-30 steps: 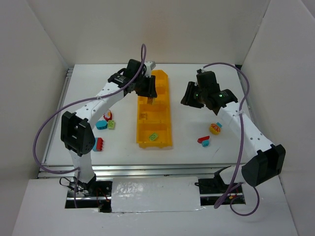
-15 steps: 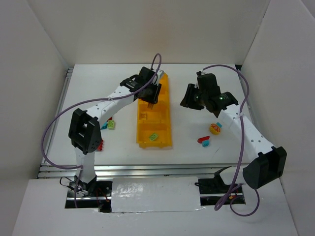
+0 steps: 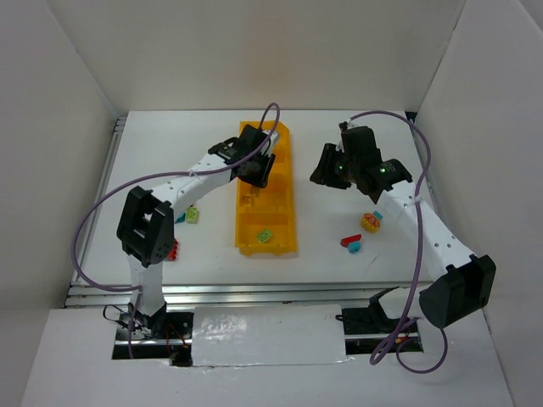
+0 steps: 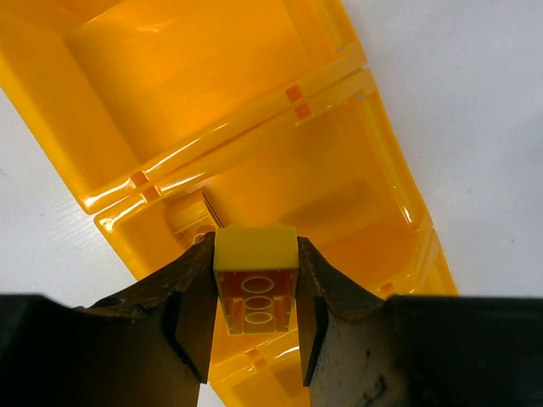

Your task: Sort the legos into containers by color

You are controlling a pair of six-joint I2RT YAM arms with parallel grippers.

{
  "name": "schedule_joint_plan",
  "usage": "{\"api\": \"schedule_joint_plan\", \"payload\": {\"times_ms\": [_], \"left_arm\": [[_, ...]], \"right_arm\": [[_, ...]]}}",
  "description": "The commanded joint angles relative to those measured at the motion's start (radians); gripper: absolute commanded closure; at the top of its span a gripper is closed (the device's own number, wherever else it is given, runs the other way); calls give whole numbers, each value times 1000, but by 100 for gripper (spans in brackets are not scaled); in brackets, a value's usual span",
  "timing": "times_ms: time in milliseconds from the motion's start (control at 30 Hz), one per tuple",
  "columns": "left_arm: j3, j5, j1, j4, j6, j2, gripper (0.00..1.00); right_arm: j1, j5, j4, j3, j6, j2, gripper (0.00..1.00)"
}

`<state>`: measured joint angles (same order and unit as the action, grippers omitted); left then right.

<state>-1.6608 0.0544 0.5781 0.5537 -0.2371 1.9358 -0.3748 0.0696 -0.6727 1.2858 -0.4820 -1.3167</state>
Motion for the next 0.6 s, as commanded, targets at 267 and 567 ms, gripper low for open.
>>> {"api": "schedule_joint_plan", "payload": {"times_ms": [267, 567], "left_arm": [[50, -16, 11, -43, 2, -75, 80], [38, 1, 9, -32, 13, -75, 79]], "right_arm": [[4, 18, 71, -8, 0, 76, 100], [5, 21, 71, -13, -1, 91, 100]]}}
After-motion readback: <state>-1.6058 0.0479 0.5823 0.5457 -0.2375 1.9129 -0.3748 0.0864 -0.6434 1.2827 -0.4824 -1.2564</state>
